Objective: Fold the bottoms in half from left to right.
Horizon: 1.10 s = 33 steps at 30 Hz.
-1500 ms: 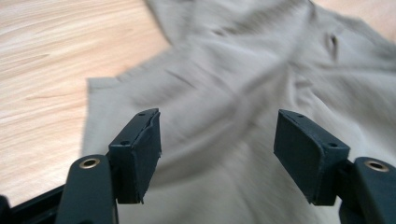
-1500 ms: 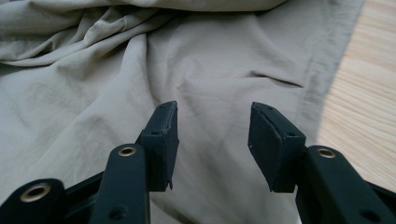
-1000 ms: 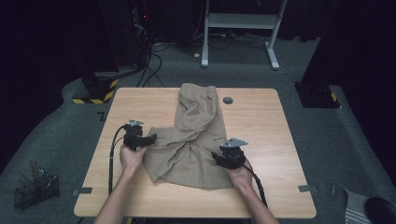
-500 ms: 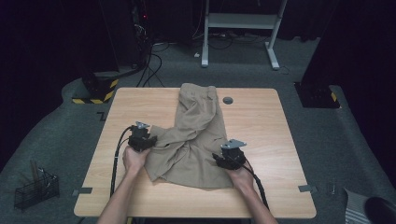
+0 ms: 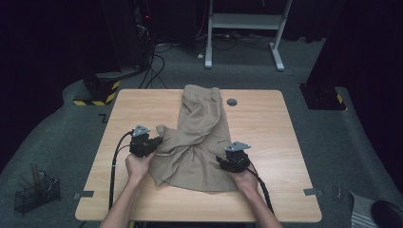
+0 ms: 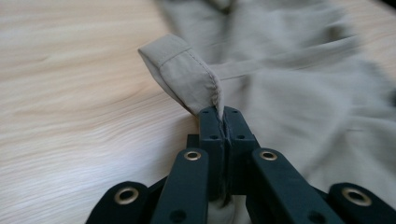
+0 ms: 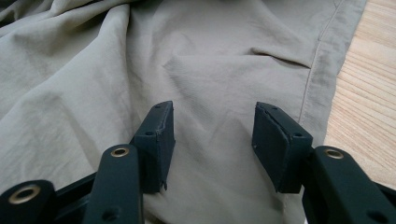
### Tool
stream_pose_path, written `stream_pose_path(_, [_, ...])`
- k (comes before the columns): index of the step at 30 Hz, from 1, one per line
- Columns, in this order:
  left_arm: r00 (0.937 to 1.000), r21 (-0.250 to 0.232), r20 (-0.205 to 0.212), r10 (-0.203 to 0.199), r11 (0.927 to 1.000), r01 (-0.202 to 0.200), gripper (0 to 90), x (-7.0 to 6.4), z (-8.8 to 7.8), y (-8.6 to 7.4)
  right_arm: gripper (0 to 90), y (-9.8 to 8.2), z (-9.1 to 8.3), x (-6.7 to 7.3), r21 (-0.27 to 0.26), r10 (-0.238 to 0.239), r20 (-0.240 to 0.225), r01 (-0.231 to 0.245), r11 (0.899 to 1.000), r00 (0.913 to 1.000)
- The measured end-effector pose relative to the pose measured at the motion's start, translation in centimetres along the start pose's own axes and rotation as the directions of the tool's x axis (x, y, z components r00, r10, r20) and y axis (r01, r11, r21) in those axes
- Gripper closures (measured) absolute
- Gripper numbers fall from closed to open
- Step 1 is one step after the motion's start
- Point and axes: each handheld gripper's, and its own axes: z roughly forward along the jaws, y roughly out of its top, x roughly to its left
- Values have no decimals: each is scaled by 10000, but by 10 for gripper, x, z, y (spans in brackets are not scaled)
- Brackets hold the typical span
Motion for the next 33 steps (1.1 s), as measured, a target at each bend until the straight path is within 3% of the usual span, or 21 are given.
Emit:
stream_pose_path(3, [9961,-238,705,523,9984,-507,879,-22,-8,1,482,0,-1,1,14,66,10,-66,10000,10000])
stream_pose_path(5, [9884,-308,1235,884,9959,-852,879,-36,-12,1,488,0,-3,1,-3,255,-250,-255,9997,9994])
stream_pose_path(7, [9765,-227,1835,1132,9936,-1109,879,-51,-13,-1,498,1,-10,5,-395,303,-474,-322,9987,9984])
stream_pose_path(10, [9517,69,2673,1511,9873,-1587,879,-72,-9,-8,494,6,-20,12,-751,85,-822,-147,9971,9966])
stream_pose_path(13, [9342,423,3032,1881,9767,-2104,879,-91,2,-18,488,8,-19,19,-528,-265,-888,218,9984,9957])
stream_pose_path(15, [9278,661,3108,2063,9691,-2376,879,-99,12,-25,482,5,-15,20,-281,-291,-833,269,9992,9961])
stream_pose_path(17, [9287,956,2996,2187,9616,-2573,878,-105,23,-30,474,0,-11,19,-109,-186,-825,178,9998,9964])
stream_pose_path(19, [9323,1155,2907,2150,9594,-2573,878,-105,32,-32,467,-4,-7,18,121,-149,-753,158,9998,9970])
stream_pose_path(22, [9508,1498,2315,2058,9582,-2438,878,-98,46,-29,474,-3,-4,22,0,-424,-417,424,9991,9982])
stream_pose_path(26, [9647,1887,1523,2150,9518,-2420,879,-80,61,-21,476,9,10,24,7,-312,-286,312,9995,9991])
stream_pose_path(28, [9756,1967,1142,1875,9583,-2072,879,-67,66,-14,476,17,18,24,5,-274,-254,274,9996,9993])
stream_pose_path(30, [9821,1978,887,1662,9634,-1809,879,-57,69,-8,475,25,28,24,8,-229,-236,229,9997,9995])
stream_pose_path(32, [9825,1892,682,1730,9647,-1830,879,-56,66,-4,472,30,33,23,7,-252,-299,252,9997,9992])
stream_pose_path(33, [9823,1741,902,1643,9685,-1780,879,-60,61,-2,463,30,33,23,12,-216,-333,217,9998,9992])
